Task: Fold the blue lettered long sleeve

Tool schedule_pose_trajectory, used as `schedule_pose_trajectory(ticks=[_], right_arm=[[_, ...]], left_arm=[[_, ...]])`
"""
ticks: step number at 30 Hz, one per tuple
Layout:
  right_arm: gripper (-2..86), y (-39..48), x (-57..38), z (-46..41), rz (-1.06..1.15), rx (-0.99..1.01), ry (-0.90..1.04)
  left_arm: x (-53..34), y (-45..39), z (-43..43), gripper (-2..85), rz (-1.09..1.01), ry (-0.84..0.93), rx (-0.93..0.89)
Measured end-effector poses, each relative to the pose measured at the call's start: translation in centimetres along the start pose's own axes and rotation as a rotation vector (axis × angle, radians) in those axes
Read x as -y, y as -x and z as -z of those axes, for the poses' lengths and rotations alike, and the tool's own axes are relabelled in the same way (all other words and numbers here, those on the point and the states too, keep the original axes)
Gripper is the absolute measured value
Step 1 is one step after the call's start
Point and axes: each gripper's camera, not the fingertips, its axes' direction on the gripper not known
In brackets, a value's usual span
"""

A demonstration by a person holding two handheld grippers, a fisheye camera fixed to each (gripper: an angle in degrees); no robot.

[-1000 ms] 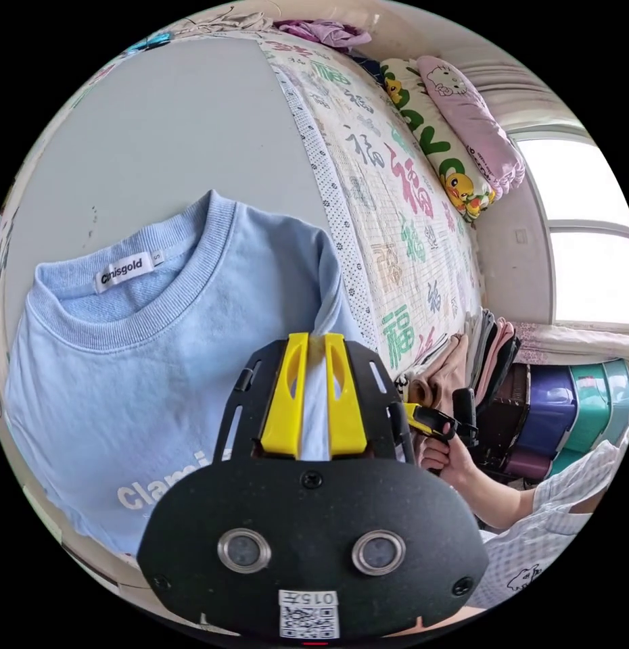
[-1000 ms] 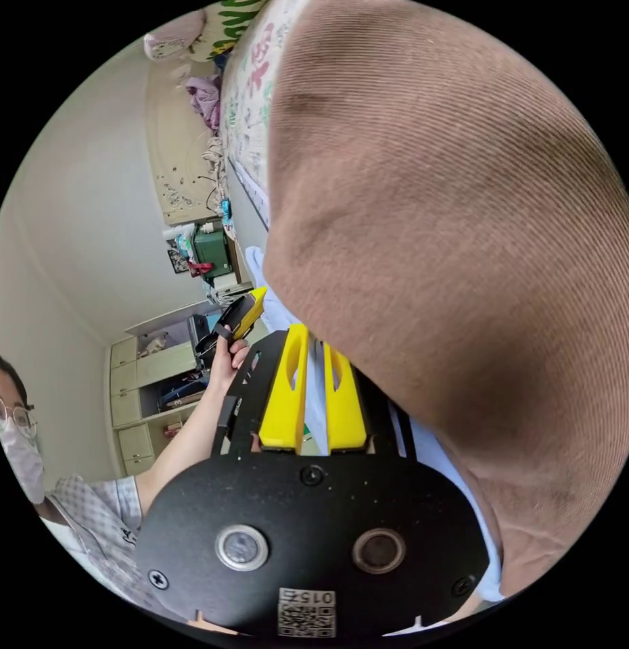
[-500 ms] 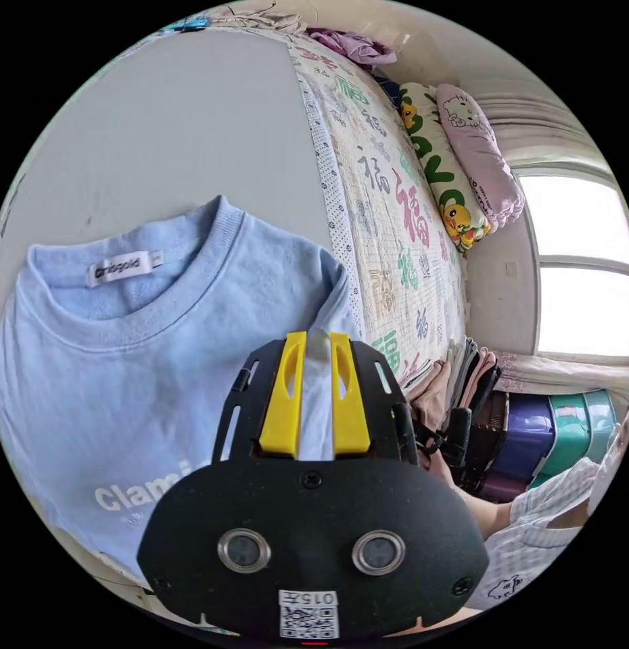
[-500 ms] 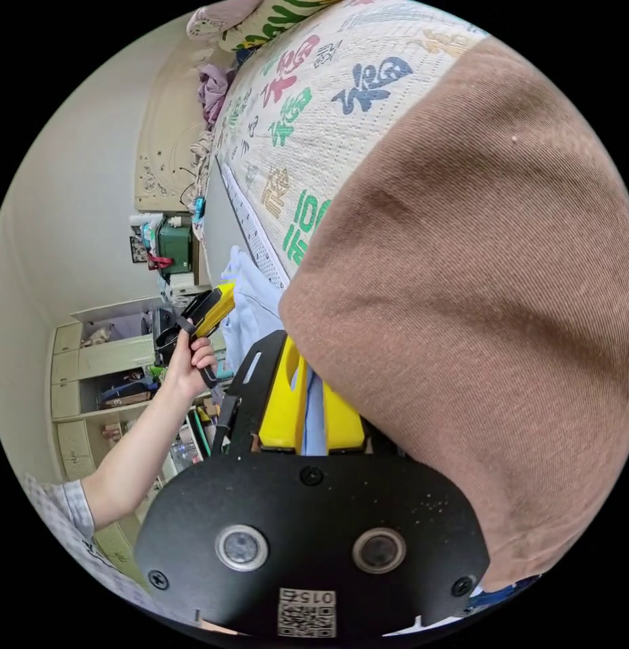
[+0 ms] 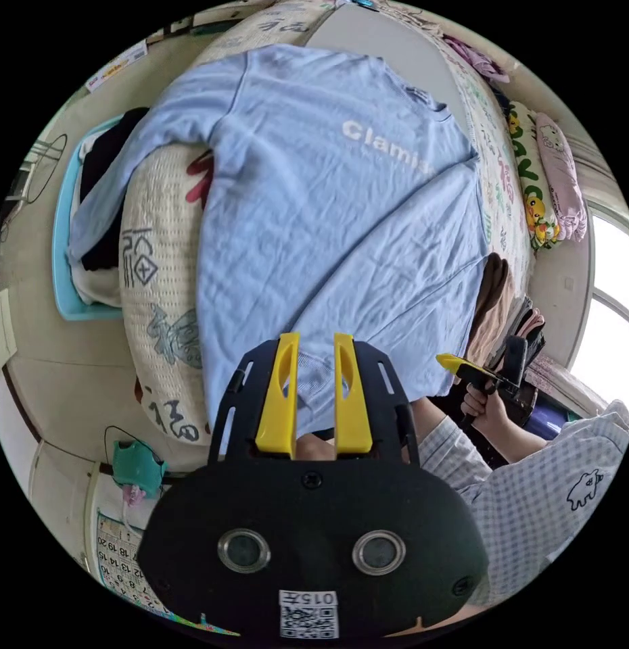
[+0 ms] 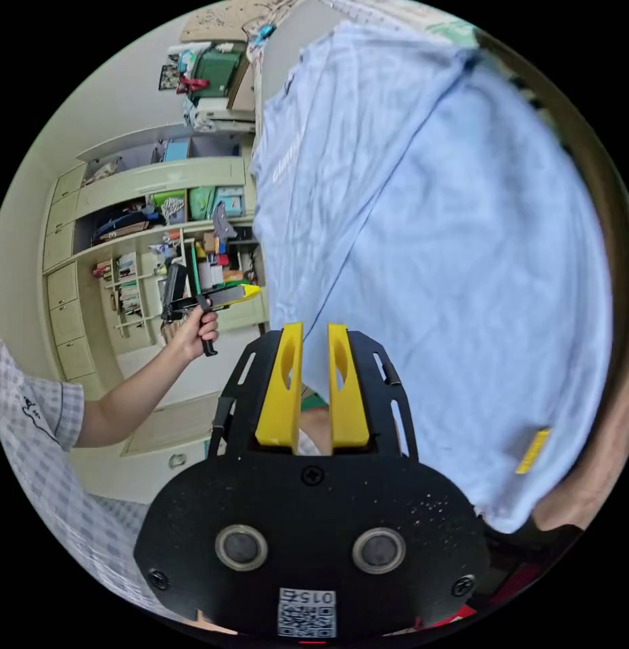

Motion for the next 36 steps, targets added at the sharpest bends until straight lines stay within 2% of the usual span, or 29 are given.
schedule_pose_trajectory(ticks=[3, 9, 14, 17, 23, 25, 27, 30, 33, 35, 36], right_arm=[[7.9, 0.2, 1.1, -6.5, -0.013, 0.017, 0.088], [8.1, -1.0, 4.4, -15.6, -0.089, -0.056, 0.104], [4.1, -2.9, 5.9, -17.9, -0.169, -0.096, 0.039], [1.2, -2.5, 6.8, -19.0, -0.159, -0.199, 0.037], [0.5, -1.9, 10.4, -24.6, -0.158, -0.484, 0.166], [1.1, -2.0, 11.9, -26.1, -0.178, -0.541, 0.219], [3.8, -2.1, 13.4, -27.6, -0.206, -0.591, 0.269], [5.5, -1.9, 14.5, -28.3, -0.226, -0.674, 0.301], [5.5, -1.3, 15.8, -28.7, -0.223, -0.73, 0.277], [5.3, -0.9, 16.9, -29.4, -0.216, -0.762, 0.26], [5.2, -0.7, 17.9, -30.1, -0.214, -0.767, 0.256]], left_arm=[[-2.3, 2.6, 0.2, 8.5, 0.022, 0.024, -0.01], [-4.0, 6.0, 3.4, 5.6, -0.026, -0.012, -0.111], [-5.4, 8.0, 8.6, 0.6, -0.096, -0.052, -0.237], [-6.1, 9.3, 11.7, 0.0, -0.108, -0.061, -0.263], [-6.6, 11.0, 14.7, 0.7, -0.131, -0.005, -0.216], [-6.0, 12.6, 15.8, 1.5, -0.08, 0.042, -0.313], [-5.6, 15.0, 18.0, 2.8, -0.043, 0.017, -0.427], [-5.6, 22.2, 23.6, 6.0, 0.087, -0.176, -0.622], [-5.7, 33.1, 28.1, 8.2, 0.365, -0.399, -0.676], [-5.9, 41.8, 29.2, 8.6, 0.626, -0.566, -0.737], [-5.8, 43.7, 29.2, 8.7, 0.681, -0.594, -0.744]])
